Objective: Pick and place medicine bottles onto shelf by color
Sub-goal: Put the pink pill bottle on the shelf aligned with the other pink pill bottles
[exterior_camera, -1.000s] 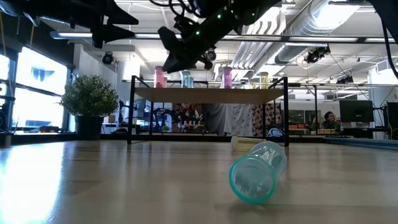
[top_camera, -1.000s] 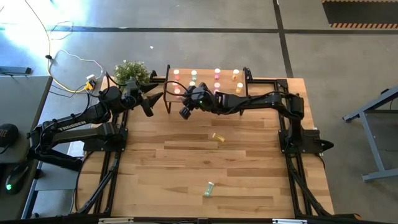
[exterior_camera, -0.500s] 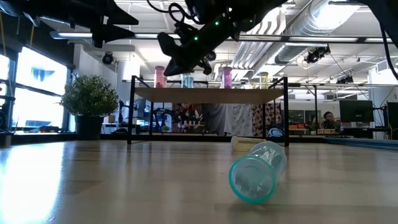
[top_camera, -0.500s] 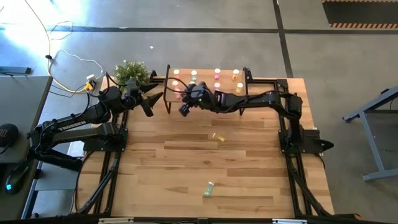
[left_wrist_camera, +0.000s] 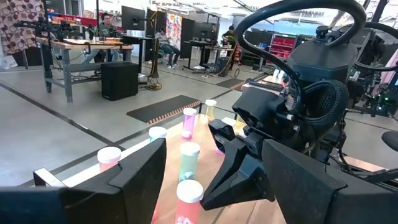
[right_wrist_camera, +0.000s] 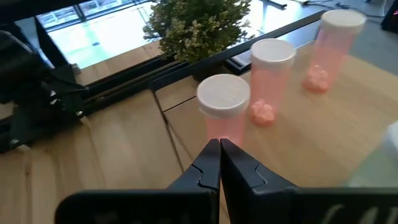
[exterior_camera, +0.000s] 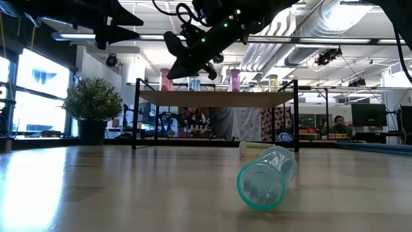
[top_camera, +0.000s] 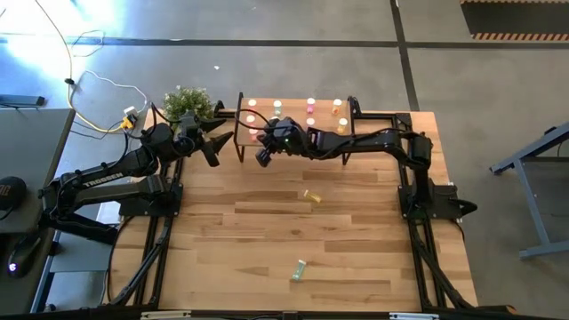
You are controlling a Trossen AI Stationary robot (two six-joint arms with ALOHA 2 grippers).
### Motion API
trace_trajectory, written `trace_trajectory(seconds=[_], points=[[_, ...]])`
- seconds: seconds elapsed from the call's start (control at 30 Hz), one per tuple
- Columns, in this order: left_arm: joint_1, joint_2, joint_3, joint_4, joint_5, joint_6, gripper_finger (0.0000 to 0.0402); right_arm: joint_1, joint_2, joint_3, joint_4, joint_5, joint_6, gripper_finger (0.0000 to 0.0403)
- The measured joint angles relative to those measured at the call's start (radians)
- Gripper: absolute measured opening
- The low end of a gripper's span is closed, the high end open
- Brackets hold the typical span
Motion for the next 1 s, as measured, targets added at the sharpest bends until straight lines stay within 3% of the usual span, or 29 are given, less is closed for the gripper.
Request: trace_trajectory(seconds=[1.0], points=[[0.000,0.000,0.000,0.000,-0.008,0.000,0.0257,-0.019,0.000,0.000,0.052,-0.021,0.026,0.0000]])
